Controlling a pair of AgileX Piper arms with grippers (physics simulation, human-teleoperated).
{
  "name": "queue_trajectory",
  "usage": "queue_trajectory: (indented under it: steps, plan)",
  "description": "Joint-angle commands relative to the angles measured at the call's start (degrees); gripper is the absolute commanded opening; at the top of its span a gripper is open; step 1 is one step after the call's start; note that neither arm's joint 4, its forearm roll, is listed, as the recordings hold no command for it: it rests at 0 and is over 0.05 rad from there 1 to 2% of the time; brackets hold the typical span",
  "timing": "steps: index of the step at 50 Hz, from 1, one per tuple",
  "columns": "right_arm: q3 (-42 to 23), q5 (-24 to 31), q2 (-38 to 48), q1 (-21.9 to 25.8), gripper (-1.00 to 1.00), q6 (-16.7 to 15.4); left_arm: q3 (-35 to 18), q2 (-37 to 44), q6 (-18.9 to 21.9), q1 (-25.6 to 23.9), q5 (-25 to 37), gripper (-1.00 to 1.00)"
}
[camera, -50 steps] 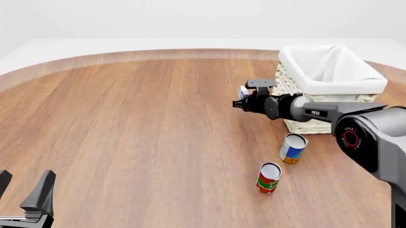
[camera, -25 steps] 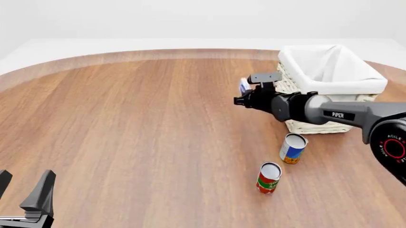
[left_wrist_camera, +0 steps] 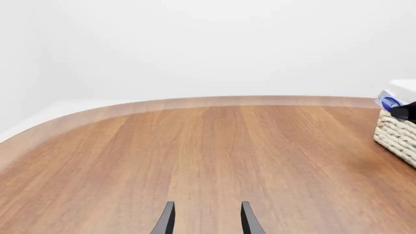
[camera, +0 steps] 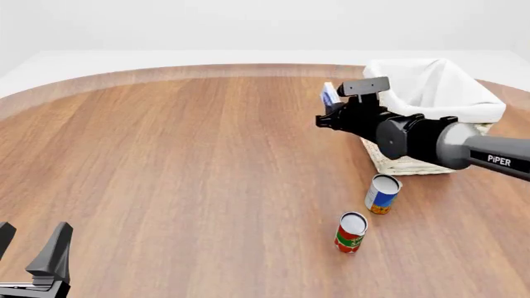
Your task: Pick up the alphabet soup and the cream cheese box, and put them in the basket.
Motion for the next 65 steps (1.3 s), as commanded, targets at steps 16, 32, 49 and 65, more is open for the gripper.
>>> queue_trajectory:
  steps: [16, 32, 49, 65]
  plan:
    - [1.98, 5.03, -14.11, -4.5, -1.0, -5.98, 0.0, 0.0, 0.0, 0.0, 0.0, 1.0]
    - [1.01, 7.46, -19.22, -9.0, -1.0, -9.12, 0.0, 0.0, 0.0, 0.0, 0.0, 1.0]
    - [-2.85, 10.08, -19.54, -13.53, -1.0, -11.91, 0.0, 0.0, 0.0, 0.0, 0.0, 1.0]
    - [-8.87, 12.47, -15.04, -16.52, -1.0, -15.11, 0.0, 0.0, 0.0, 0.0, 0.0, 1.0]
